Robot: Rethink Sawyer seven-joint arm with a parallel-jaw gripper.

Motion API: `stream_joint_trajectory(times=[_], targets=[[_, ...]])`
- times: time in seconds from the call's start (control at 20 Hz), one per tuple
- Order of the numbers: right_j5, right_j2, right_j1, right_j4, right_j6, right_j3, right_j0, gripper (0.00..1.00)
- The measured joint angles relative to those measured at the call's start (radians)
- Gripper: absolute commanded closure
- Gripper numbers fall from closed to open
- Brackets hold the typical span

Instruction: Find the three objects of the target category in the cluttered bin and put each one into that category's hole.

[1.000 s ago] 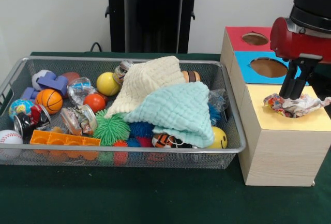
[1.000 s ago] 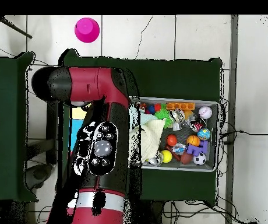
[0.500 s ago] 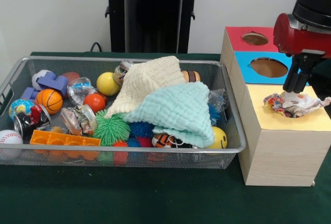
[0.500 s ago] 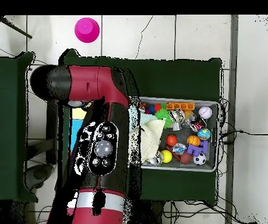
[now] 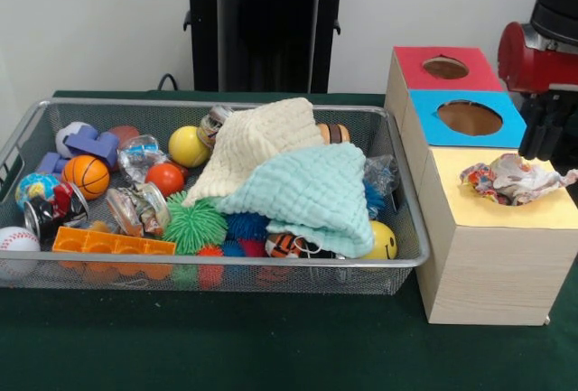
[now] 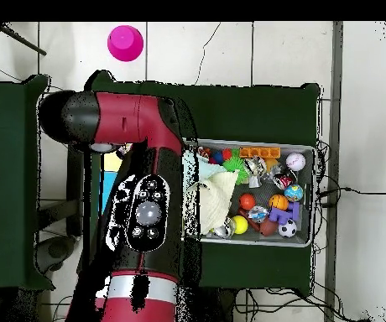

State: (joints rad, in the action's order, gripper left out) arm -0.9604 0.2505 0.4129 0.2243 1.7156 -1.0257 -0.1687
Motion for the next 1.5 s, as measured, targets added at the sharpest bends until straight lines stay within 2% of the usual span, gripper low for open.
stream_joint_trajectory(times=[1.5], targets=[[0.008,-0.001,-0.002,0.003,0.000,-0.020,-0.015,1.00]])
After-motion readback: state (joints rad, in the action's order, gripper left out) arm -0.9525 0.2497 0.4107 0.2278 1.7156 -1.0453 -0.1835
